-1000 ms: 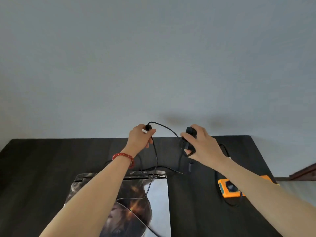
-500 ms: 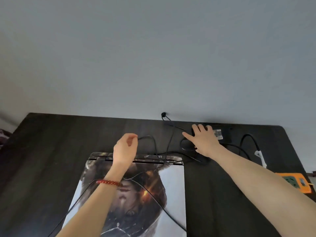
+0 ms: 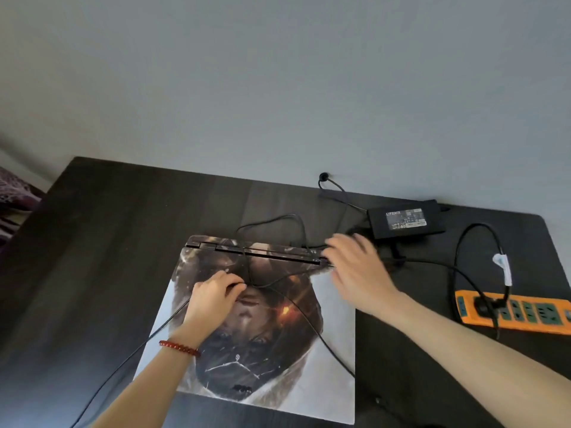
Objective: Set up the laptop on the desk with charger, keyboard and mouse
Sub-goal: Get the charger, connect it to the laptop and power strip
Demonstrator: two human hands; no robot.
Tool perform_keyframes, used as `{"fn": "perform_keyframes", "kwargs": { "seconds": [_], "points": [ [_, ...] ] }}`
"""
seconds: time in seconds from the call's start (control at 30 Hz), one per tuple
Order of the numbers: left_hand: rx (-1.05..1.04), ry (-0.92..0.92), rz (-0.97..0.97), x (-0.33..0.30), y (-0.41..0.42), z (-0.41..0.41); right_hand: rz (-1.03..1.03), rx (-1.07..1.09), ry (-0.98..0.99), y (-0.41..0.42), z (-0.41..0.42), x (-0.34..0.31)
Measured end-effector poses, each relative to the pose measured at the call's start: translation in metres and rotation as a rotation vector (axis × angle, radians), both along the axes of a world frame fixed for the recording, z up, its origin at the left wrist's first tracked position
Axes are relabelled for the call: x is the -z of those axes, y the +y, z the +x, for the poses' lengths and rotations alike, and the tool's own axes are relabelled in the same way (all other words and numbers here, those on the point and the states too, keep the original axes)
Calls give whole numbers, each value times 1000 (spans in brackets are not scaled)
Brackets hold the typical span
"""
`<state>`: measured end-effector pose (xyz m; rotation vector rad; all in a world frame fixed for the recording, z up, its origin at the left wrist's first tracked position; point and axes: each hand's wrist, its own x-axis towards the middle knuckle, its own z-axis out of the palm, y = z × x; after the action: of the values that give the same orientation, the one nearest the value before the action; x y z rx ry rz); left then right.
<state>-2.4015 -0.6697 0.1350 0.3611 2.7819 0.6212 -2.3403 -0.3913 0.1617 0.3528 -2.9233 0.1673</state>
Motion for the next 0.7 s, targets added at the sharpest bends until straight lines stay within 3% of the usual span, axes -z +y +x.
{"fn": "perform_keyframes", "kwargs": {
  "seconds": [0.07, 0.17, 0.33, 0.43, 0.57, 0.7],
  "points": [
    [-51, 29, 76, -5, 5, -5, 37, -146, -126, -27, 0, 3],
    [-310, 65, 230, -16, 5, -21, 98, -118, -437, -43, -7, 7],
    [-920, -1, 806, -41, -13, -59, 218, -25, -415, 1, -11, 0],
    [-1186, 31, 1003, -50, -36, -67, 224, 90, -371, 36, -12, -16],
    [-1142, 1, 886, -43, -55, -59, 345, 268, -450, 55, -17, -24],
    [-1007, -95, 443, -25, -57, -41, 380, 474, -514, 50, -21, -24]
  ]
}}
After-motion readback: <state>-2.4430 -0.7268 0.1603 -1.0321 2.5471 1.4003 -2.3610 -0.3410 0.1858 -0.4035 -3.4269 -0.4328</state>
